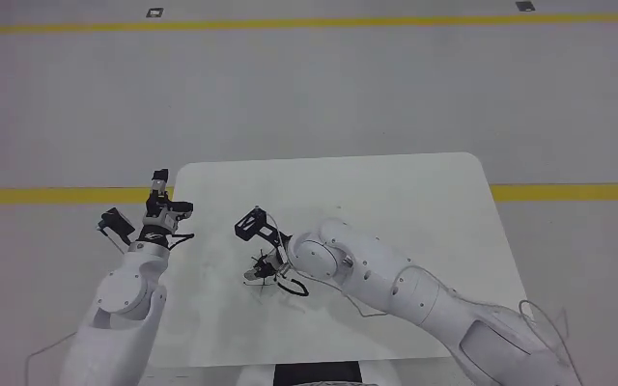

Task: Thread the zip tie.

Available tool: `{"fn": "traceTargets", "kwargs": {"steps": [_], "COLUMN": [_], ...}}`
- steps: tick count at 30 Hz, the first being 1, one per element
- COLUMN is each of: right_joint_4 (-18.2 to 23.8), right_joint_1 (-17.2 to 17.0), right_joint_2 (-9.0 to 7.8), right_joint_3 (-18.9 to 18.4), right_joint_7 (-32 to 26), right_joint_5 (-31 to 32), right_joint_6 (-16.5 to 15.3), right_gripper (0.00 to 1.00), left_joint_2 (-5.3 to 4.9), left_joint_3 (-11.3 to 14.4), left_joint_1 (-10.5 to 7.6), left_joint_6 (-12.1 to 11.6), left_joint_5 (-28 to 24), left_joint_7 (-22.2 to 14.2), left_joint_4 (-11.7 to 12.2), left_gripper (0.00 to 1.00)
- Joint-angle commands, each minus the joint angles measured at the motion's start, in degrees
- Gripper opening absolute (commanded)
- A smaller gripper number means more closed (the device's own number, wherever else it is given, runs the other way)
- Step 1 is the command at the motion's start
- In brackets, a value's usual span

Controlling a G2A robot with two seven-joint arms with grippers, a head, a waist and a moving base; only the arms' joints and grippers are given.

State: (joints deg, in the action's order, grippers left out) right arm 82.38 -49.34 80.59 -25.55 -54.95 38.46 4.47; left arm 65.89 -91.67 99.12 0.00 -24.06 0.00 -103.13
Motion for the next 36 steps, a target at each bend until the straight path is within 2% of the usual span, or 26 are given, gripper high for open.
{"fn": "traceTargets", "kwargs": {"steps": [1, 4, 7, 11, 17, 29, 31, 36], "right_joint_4": [0.00, 0.00, 0.07, -1.34, -8.22, -8.65, -8.64, -9.67], "right_joint_1": [0.00, 0.00, 0.23, 1.23, 3.17, 2.98, 2.23, 1.79], "right_joint_2": [0.00, 0.00, 0.63, 2.43, 6.33, 6.52, 6.91, 8.16], "right_joint_3": [0.00, 0.00, 1.81, 3.78, 6.12, 6.43, 7.29, 8.12], "right_joint_7": [-0.01, -0.01, -1.25, -2.79, -2.53, -2.37, -1.83, -0.79], "right_joint_5": [0.00, 0.00, 1.83, 1.51, -1.83, -1.62, -0.13, 1.11], "right_joint_6": [0.00, 0.00, -0.31, 0.33, 0.61, 0.82, 2.25, 1.79], "right_gripper": [1.00, 1.00, 1.00, 1.00, 1.00, 1.00, 1.00, 1.00], "left_joint_2": [0.00, 0.00, 0.00, 0.00, 0.00, 0.00, 0.00, 0.00], "left_joint_3": [0.00, 0.00, 0.00, 0.00, 0.00, 0.00, 0.00, 0.00], "left_joint_1": [0.00, 0.00, 0.00, 0.00, 0.00, 0.00, 0.00, 0.00], "left_joint_6": [0.00, 0.00, 0.00, 0.00, 0.00, 0.00, 0.00, 0.00], "left_joint_5": [0.00, 0.00, 0.00, 0.00, 0.00, 0.00, 0.00, 0.00], "left_joint_7": [0.00, 0.00, 0.00, 0.00, 0.00, 0.00, 0.00, 0.00], "left_joint_4": [0.00, 0.00, 0.00, 0.00, 0.00, 0.00, 0.00, 0.00], "left_gripper": [1.00, 1.00, 1.00, 1.00, 1.00, 1.00, 1.00, 1.00]}}
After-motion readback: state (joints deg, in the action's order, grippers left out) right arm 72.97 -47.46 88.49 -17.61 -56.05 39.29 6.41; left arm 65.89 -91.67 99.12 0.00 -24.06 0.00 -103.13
